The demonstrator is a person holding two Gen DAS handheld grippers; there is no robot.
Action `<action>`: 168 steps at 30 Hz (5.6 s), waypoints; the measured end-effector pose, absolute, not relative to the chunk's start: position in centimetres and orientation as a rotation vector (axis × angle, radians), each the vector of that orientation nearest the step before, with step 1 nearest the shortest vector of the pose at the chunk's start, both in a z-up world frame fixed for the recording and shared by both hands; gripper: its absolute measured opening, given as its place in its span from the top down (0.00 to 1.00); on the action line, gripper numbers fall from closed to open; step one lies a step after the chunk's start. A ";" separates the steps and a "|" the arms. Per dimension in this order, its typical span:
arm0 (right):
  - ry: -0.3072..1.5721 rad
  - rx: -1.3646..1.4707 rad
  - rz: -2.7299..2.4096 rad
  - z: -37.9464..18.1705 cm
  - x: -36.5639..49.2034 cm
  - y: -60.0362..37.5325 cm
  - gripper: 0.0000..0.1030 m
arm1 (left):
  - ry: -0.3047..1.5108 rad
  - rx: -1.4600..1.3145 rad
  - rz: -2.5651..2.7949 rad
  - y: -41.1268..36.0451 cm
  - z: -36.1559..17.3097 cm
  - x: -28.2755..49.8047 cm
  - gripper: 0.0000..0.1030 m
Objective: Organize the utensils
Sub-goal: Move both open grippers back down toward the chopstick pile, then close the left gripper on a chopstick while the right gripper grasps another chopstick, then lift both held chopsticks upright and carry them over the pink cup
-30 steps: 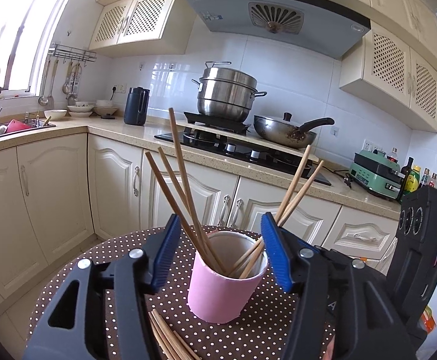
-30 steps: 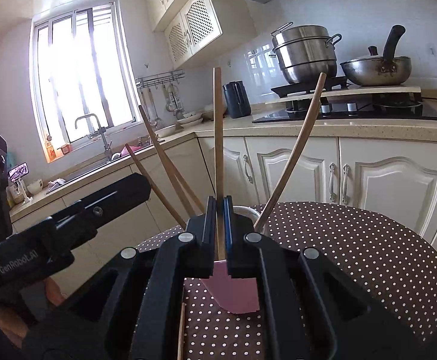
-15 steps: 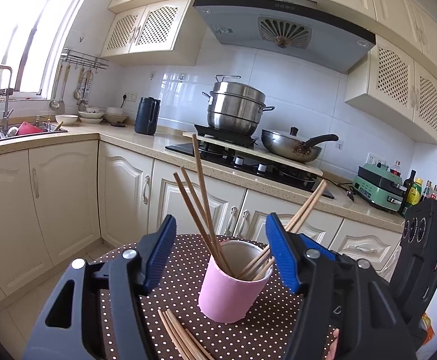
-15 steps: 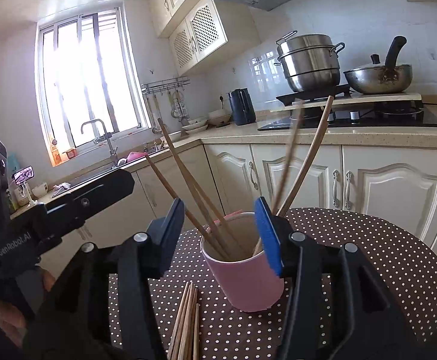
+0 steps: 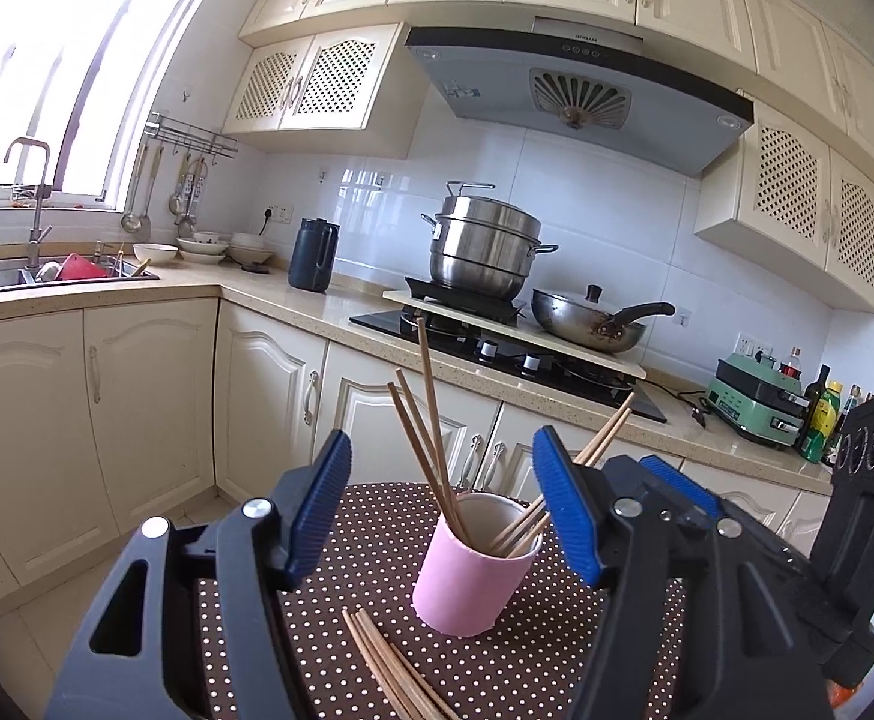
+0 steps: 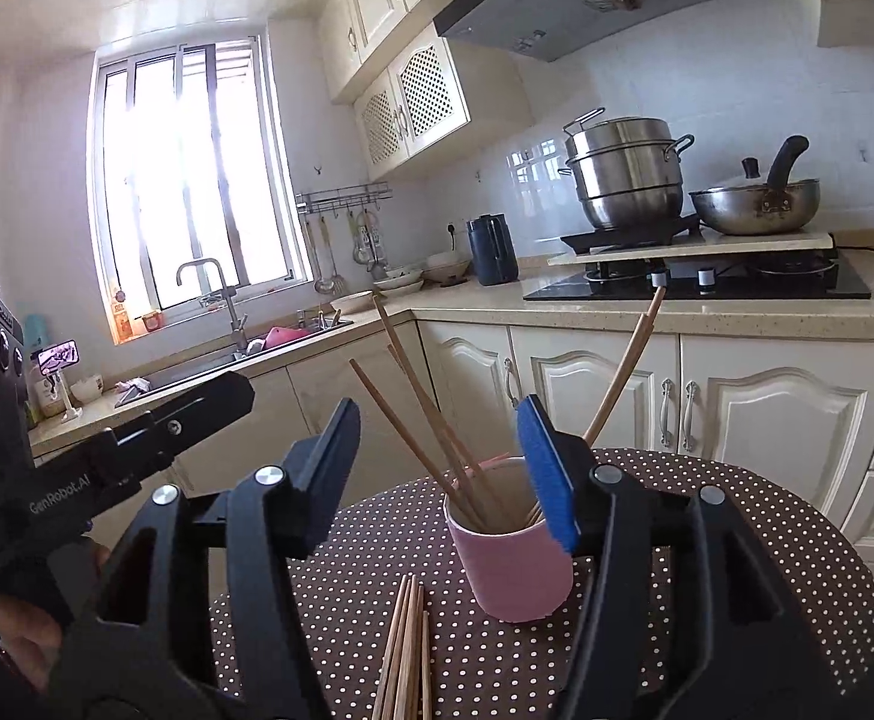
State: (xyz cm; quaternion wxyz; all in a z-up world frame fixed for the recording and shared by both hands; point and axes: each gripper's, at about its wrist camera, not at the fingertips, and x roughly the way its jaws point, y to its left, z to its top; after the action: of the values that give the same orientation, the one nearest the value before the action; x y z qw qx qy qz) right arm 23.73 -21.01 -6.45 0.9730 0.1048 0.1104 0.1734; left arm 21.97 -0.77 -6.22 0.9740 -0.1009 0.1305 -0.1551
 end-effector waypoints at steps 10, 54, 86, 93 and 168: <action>0.266 0.183 0.350 -7.4 20.9 -20.0 0.46 | 0.333 -0.204 -0.299 -0.3 -8.0 19.4 0.39; 0.640 0.176 0.291 -17.7 21.8 -20.1 0.40 | 0.903 -0.050 -0.158 -3.1 -22.8 24.0 0.39; 0.776 0.129 0.269 -19.3 24.7 -18.9 0.40 | 1.026 -0.020 -0.090 -4.1 -22.5 28.3 0.39; 0.814 0.110 0.277 -19.7 25.4 -18.7 0.40 | 1.052 -0.015 -0.103 -4.4 -22.5 27.9 0.39; 1.208 -0.233 0.484 -19.8 32.8 -10.2 0.95 | 1.018 0.092 -0.188 -2.9 -22.8 27.9 0.94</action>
State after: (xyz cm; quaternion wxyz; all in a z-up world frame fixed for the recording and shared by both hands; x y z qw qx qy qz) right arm 32.83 -10.19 -19.82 0.7894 -0.1081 0.5609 0.2249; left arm 27.94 -2.87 -22.76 0.8680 0.0437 0.4864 -0.0900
